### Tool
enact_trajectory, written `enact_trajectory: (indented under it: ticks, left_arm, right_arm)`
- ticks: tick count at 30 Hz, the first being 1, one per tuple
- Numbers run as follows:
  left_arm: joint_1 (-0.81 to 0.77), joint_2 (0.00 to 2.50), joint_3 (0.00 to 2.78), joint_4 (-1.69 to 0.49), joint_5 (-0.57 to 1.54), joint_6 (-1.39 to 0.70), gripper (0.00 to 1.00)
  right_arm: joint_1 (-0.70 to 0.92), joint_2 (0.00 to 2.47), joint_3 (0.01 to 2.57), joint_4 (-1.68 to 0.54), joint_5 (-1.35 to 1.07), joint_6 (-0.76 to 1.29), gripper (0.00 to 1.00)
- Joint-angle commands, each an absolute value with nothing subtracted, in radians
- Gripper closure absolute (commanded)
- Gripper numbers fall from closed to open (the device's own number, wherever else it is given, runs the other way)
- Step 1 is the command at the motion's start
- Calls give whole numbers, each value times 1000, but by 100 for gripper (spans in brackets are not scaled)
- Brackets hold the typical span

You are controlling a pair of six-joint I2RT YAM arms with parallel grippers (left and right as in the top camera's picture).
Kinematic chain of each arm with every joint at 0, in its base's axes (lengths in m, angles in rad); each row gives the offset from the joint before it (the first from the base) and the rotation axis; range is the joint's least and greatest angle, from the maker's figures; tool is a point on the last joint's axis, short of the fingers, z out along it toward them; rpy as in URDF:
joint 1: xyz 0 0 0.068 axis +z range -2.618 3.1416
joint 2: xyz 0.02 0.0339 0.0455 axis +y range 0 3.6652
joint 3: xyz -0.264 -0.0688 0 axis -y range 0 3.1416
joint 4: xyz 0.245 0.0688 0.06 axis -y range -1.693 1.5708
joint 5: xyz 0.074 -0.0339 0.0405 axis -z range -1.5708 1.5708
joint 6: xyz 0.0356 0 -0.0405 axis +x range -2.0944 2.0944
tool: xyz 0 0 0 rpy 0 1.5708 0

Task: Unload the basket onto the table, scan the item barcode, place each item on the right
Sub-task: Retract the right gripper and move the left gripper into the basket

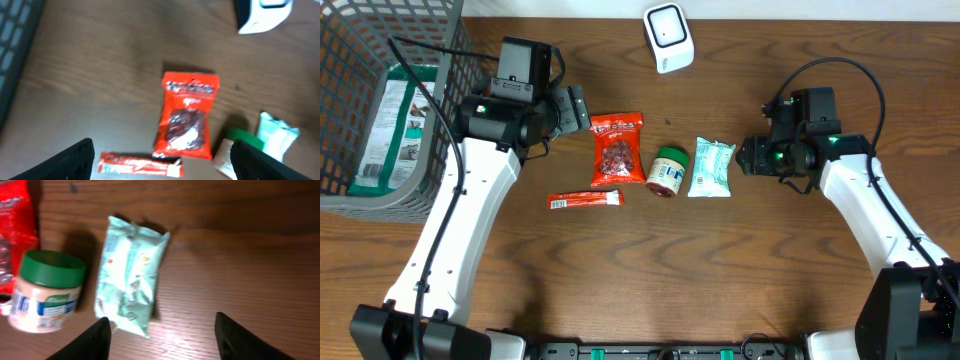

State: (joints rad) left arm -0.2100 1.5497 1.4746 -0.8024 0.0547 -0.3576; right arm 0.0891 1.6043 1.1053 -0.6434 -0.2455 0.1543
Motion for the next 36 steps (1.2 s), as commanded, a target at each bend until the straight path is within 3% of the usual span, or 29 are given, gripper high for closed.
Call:
enact_trajectory:
  ticks: [1,6,13,18,22,25,36]
  left_arm:
    - [-191,1515,1518,-792,136,-270,13]
    - [-80,1515,1740,-874,140,-271,13]
    - [179,1515,1975,-912,139,-270,24]
    - [377,1539,1975,-970,139,-225,23]
    - [479,1613,1965,-1062,139,-159,16]
    - [519,1695,1965,-1108,149,-81,9]
    - [507,1954,1964,-1315,258,106,9]
  right_arm:
    - [56,1603,1111,-646,-199,141,30]
    - [20,1603,1111,-653,-199,141,1]
    - [-2,1603,1111,-698,-199,141,1]
    - [-1,1604,1111,-727,-199,141,1]
    - [-1,1603,1111,-734,-199,141,1]
    - [-1,1603,1111,-734,-199,141,1]
    - [-1,1603,1111,-734,-199,141,1]
